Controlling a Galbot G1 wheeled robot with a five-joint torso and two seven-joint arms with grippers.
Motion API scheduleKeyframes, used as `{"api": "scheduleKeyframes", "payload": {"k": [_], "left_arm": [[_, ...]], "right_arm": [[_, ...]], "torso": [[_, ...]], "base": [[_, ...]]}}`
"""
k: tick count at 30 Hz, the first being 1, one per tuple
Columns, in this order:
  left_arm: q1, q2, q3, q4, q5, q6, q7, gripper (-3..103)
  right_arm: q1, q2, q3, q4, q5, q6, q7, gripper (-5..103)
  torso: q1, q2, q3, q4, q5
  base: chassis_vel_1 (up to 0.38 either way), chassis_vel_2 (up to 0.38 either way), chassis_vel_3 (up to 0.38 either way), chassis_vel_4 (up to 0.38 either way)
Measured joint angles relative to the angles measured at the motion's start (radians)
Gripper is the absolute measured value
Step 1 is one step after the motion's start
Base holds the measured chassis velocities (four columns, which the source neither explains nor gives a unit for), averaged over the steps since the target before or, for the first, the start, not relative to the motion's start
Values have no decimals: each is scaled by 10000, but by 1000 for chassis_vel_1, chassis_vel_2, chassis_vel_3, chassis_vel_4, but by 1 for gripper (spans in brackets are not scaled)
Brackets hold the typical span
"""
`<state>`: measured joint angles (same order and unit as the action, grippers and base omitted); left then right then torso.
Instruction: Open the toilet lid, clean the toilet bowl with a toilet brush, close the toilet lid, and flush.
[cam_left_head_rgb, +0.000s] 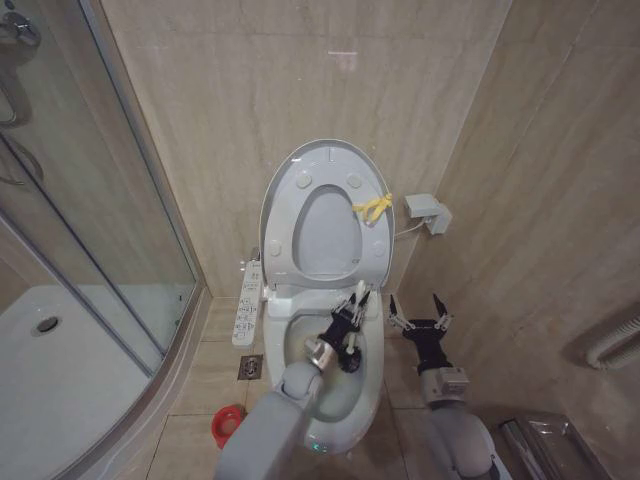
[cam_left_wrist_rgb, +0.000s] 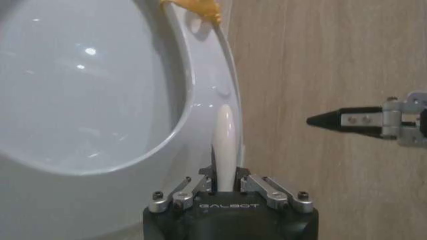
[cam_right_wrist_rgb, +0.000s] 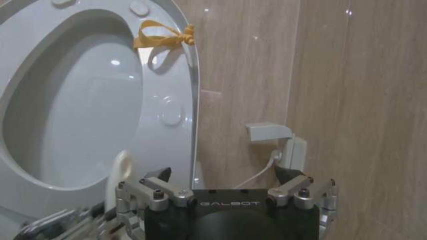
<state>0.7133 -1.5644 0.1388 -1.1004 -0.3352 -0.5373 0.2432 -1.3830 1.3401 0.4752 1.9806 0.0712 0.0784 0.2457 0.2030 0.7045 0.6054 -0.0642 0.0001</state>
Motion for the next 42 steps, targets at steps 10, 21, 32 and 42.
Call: {"api": "scheduleKeyframes", "payload": {"k": [10, 21, 32, 42], "left_arm": [[-391, -245, 348, 558, 110, -116, 125, 19], [-406, -206, 595, 864, 167, -128, 143, 19], [-472, -443, 919, 1121, 186, -117, 178, 19], [-686, -446, 689, 929, 179, -139, 188, 19]], "right_arm": [[0, 0, 0, 0, 0, 0, 0, 100], [0, 0, 0, 0, 0, 0, 0, 100], [0, 0, 0, 0, 0, 0, 0, 100], [0, 0, 0, 0, 0, 0, 0, 100]], "torso": [[0, 0, 1, 1, 0], [0, 0, 1, 3, 0], [0, 0, 1, 4, 0], [0, 0, 0, -1, -1]], "base": [[0, 0, 0, 0], [0, 0, 0, 0], [0, 0, 0, 0], [0, 0, 0, 0]]}}
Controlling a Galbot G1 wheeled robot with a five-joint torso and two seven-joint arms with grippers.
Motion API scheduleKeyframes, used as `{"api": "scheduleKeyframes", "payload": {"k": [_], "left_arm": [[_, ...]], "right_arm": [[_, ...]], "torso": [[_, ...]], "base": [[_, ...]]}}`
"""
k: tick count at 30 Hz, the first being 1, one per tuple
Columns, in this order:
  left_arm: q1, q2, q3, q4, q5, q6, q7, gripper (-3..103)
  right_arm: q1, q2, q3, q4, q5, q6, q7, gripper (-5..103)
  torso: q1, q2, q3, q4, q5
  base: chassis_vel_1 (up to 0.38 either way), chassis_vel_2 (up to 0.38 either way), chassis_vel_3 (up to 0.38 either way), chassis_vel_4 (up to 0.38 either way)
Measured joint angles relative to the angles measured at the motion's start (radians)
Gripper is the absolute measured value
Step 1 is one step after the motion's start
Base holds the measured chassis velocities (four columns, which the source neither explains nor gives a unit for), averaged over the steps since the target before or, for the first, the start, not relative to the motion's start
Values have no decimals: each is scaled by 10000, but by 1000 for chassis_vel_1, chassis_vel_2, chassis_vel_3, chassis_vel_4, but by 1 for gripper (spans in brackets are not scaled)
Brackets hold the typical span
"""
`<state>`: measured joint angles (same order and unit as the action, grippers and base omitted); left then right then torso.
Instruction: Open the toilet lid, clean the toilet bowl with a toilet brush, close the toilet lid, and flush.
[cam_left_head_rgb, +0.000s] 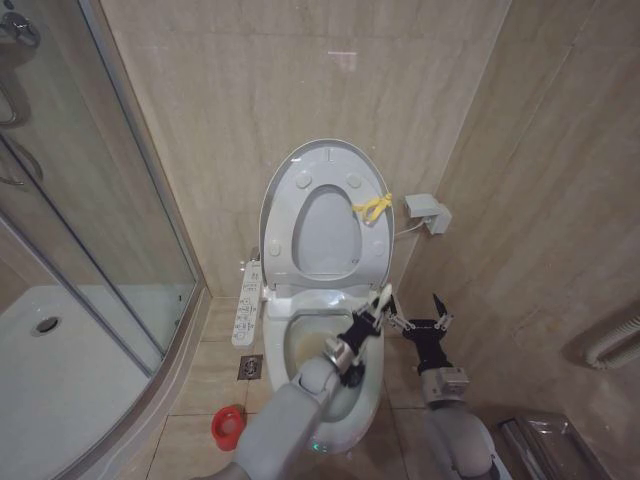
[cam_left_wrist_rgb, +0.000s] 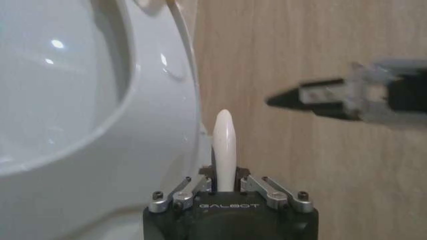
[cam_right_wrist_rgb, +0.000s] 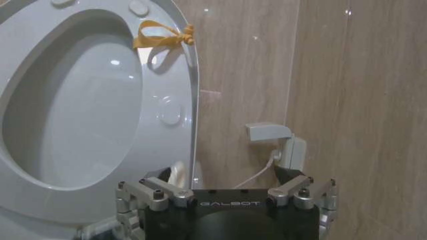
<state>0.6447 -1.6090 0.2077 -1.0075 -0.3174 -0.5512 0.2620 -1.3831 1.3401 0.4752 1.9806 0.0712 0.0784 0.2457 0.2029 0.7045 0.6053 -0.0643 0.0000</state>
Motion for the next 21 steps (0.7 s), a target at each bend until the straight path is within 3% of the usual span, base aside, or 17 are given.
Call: {"api": "scheduleKeyframes", "payload": {"k": [7, 16, 21], "left_arm": [[454, 40, -70, 398, 319, -58, 72, 19], [1439, 780, -808, -484, 981, -264, 65, 19], [2403, 1530, -1354, -1596, 1278, -332, 14, 19]], "right_arm": [[0, 1, 0, 0, 0, 0, -1, 100], [0, 1, 0, 0, 0, 0, 0, 100], [0, 0, 0, 0, 0, 0, 0, 100]], "torso": [[0, 0, 1, 2, -2], [0, 0, 0, 3, -2], [-1, 1, -1, 0, -2]], "base": [[0, 0, 0, 0], [0, 0, 0, 0], [0, 0, 0, 0]]}}
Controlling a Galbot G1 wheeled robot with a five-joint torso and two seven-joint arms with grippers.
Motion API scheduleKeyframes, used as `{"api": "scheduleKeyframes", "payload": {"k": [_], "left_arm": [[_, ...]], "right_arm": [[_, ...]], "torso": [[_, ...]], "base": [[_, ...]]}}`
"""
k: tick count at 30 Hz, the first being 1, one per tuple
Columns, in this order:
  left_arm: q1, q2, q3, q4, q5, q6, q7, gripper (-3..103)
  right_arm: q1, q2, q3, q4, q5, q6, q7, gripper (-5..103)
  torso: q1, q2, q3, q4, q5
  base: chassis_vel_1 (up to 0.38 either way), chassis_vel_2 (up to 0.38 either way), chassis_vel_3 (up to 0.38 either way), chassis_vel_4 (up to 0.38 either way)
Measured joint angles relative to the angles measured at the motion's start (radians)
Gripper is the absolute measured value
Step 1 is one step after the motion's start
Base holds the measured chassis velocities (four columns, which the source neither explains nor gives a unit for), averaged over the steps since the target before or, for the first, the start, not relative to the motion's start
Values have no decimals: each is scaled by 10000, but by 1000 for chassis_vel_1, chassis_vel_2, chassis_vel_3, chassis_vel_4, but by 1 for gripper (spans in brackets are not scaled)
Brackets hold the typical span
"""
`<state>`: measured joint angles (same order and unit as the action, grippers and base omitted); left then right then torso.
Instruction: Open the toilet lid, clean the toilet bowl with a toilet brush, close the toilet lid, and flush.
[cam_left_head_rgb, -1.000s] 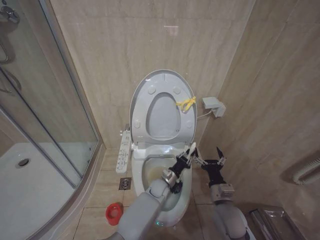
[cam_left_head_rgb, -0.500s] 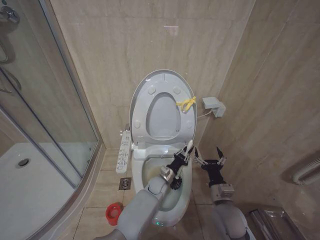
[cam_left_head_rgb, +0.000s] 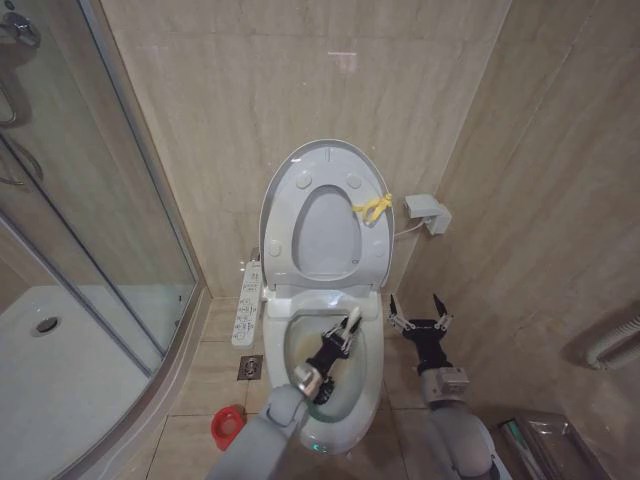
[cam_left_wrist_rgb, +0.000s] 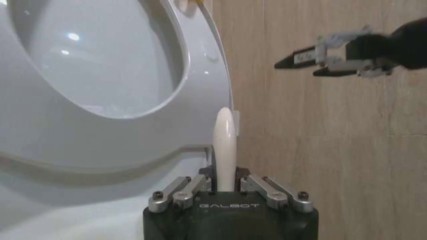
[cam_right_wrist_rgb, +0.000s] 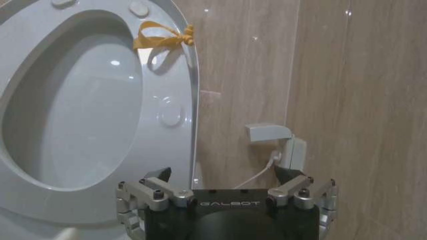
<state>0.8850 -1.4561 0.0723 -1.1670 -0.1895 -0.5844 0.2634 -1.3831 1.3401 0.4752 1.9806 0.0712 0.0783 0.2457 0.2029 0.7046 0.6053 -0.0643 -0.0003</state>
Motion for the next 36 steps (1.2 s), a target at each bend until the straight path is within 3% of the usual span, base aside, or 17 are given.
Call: {"api": "scheduleKeyframes", "payload": {"k": [12, 18, 26, 36], "left_arm": [[2381, 1118, -800, -2002, 249, 113, -184, 19], [2875, 1269, -1090, -2117, 283, -14, -165, 19], [2351, 1137, -1349, -1997, 74, -41, -215, 19], [1000, 323, -1040, -1784, -336, 262, -500, 19]], "right_arm": [[0, 0, 0, 0, 0, 0, 0, 100], [0, 0, 0, 1, 0, 0, 0, 100], [0, 0, 0, 0, 0, 0, 0, 100], [0, 0, 0, 0, 0, 0, 0, 100]], "torso": [[-1, 0, 0, 4, 3], [-1, 0, 1, 5, 3], [0, -1, 3, 0, 2], [2, -2, 3, 0, 4]], "base": [[0, 0, 0, 0], [0, 0, 0, 0], [0, 0, 0, 0], [0, 0, 0, 0]]}}
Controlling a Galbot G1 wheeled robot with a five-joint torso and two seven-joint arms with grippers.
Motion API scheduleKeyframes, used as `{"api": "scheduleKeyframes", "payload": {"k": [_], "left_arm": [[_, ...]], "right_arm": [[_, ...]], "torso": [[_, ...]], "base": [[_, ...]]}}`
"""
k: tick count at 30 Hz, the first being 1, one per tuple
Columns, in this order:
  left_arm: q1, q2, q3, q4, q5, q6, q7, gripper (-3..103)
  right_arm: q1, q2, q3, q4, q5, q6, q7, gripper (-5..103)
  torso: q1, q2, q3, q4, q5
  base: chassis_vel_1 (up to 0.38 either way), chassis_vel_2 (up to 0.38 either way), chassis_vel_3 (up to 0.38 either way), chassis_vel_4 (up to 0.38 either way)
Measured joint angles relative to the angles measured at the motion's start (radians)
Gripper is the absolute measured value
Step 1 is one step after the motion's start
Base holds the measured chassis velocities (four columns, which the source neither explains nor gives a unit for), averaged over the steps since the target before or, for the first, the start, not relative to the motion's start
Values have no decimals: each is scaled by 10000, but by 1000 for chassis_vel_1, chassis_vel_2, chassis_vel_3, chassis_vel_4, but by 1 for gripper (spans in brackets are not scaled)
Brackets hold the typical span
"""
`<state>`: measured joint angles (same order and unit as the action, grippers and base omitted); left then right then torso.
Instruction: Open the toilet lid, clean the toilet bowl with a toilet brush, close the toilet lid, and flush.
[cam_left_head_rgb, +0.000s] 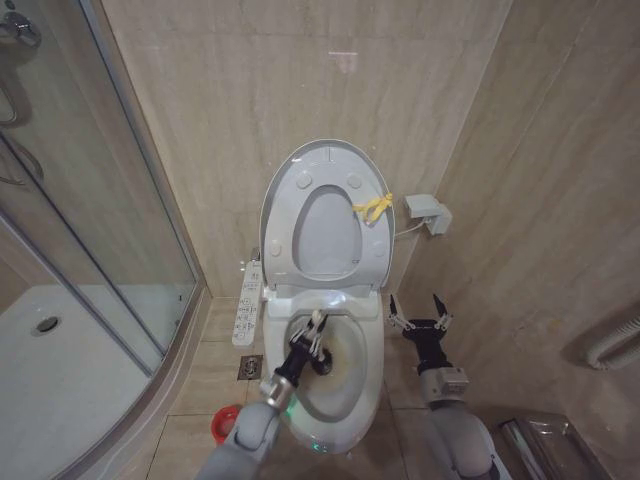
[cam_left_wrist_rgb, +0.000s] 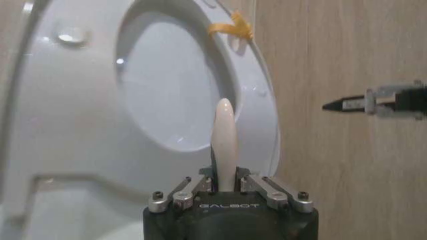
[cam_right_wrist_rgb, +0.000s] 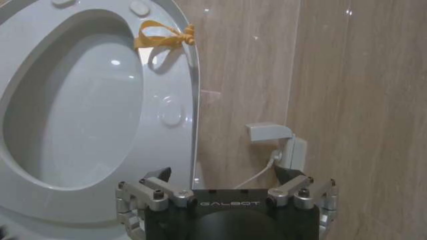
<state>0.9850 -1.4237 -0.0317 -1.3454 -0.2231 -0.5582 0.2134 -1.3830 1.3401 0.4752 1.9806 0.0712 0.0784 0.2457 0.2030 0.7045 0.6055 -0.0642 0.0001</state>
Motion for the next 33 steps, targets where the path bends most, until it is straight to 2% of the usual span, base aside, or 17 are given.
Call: {"api": "scheduleKeyframes", "payload": {"k": [3, 10, 15, 23, 33], "left_arm": [[-283, -349, 372, 203, 4, 67, -48, 19], [-536, -808, 619, 704, 72, 26, 16, 19], [-623, -794, 648, 1282, 28, -59, 120, 19], [-1138, -881, 758, 1015, -120, 64, 103, 19], [-923, -1001, 983, 1456, -115, 70, 185, 19]], "right_arm": [[0, 0, 0, 0, 0, 0, 0, 100], [0, 0, 0, 0, 0, 0, 0, 100], [0, 0, 0, 0, 0, 0, 0, 100], [0, 0, 0, 0, 0, 0, 0, 100], [0, 0, 0, 0, 0, 0, 0, 100]], "torso": [[0, 0, 0, 1, -1], [0, 0, 0, 1, 0], [0, 0, -1, 5, 0], [0, 0, -1, 0, -1], [-1, 0, -1, 4, -1]], "base": [[0, 0, 0, 0], [0, 0, 0, 0], [0, 0, 0, 0], [0, 0, 0, 0], [0, 0, 0, 0]]}}
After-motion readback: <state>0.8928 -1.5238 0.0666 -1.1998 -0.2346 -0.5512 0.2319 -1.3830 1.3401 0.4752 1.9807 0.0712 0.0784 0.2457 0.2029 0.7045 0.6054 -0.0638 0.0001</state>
